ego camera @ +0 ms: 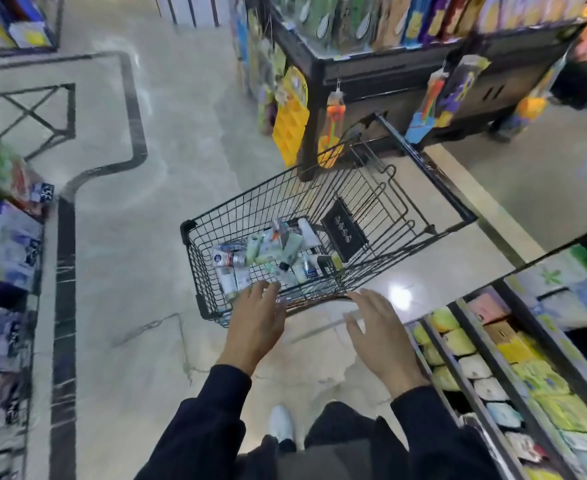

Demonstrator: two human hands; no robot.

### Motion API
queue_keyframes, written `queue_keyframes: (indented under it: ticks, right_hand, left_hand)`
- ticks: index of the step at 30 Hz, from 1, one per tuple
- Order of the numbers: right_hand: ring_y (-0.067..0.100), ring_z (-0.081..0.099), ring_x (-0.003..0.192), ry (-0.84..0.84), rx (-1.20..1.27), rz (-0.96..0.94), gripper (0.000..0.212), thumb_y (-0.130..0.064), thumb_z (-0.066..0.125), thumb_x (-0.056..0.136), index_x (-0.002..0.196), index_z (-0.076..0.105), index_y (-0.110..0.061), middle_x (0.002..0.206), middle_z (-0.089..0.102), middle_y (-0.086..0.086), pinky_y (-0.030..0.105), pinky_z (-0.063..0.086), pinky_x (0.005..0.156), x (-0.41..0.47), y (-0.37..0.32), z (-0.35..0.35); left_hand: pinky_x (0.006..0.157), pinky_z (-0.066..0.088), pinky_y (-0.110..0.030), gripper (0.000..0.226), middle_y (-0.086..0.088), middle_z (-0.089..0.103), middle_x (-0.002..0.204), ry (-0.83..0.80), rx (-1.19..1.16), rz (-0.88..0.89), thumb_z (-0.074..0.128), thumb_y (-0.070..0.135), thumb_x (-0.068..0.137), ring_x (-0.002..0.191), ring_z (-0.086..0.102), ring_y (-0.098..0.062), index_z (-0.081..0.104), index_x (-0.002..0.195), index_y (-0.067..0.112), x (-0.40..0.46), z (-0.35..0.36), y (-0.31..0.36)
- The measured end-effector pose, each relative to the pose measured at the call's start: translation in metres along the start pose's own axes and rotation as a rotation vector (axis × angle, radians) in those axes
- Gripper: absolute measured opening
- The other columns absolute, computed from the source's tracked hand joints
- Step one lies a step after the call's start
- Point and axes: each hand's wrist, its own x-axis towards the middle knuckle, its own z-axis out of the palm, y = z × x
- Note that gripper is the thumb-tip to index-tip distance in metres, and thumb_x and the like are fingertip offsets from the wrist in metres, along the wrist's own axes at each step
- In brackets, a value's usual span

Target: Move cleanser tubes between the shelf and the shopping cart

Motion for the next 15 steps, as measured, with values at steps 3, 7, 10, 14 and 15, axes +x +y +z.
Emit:
queue_keyframes:
  ticks: [3,7,10,14,15]
  right_hand:
    - [0.018,0.033,0.149,-0.034,-0.012,0.011,0.048,-0.034,0.049,0.107,0.153,0.049,-0.02,0.158,0.044,0.0,0.04,0.028,0.124,0.03,-0.002,0.003]
    - [0.015,0.035,0.145,-0.081,-0.021,-0.008,0.046,-0.03,0.051,0.107,0.151,0.05,-0.02,0.155,0.046,-0.003,0.032,0.029,0.121,0.084,-0.005,0.008]
    - [0.017,0.04,0.142,-0.13,-0.018,-0.036,0.044,-0.029,0.054,0.106,0.148,0.053,-0.019,0.151,0.05,-0.002,0.033,0.032,0.117,0.135,-0.005,0.015]
    - [0.021,0.043,0.14,-0.259,-0.013,-0.043,0.044,-0.024,0.056,0.104,0.147,0.054,-0.017,0.148,0.053,0.001,0.036,0.036,0.115,0.212,-0.007,0.028]
    - [0.021,0.043,0.14,-0.295,-0.013,-0.037,0.046,-0.024,0.057,0.103,0.148,0.053,-0.017,0.148,0.052,0.001,0.036,0.037,0.115,0.231,-0.007,0.031]
  left_hand:
    - [0.096,0.05,-0.048,0.043,-0.014,0.061,0.13,-0.051,0.006,-0.004,0.058,0.036,0.101,0.117,0.056,-0.037,0.057,0.137,0.012,0.023,0.007,-0.012]
    - [0.094,0.049,-0.047,0.042,-0.011,0.061,0.124,-0.107,-0.02,-0.054,0.059,0.032,0.1,0.113,0.057,-0.035,0.057,0.136,0.011,0.054,0.019,-0.029]
    - [0.096,0.049,-0.046,0.041,-0.01,0.06,0.126,-0.147,-0.03,-0.116,0.059,0.031,0.1,0.116,0.056,-0.033,0.056,0.137,0.013,0.083,0.029,-0.043]
    - [0.097,0.048,-0.046,0.043,-0.008,0.059,0.13,-0.229,-0.039,-0.207,0.056,0.034,0.101,0.118,0.054,-0.032,0.053,0.14,0.017,0.13,0.045,-0.057]
    - [0.097,0.048,-0.045,0.043,-0.008,0.059,0.13,-0.255,-0.036,-0.228,0.056,0.034,0.101,0.118,0.054,-0.032,0.053,0.141,0.017,0.144,0.05,-0.059]
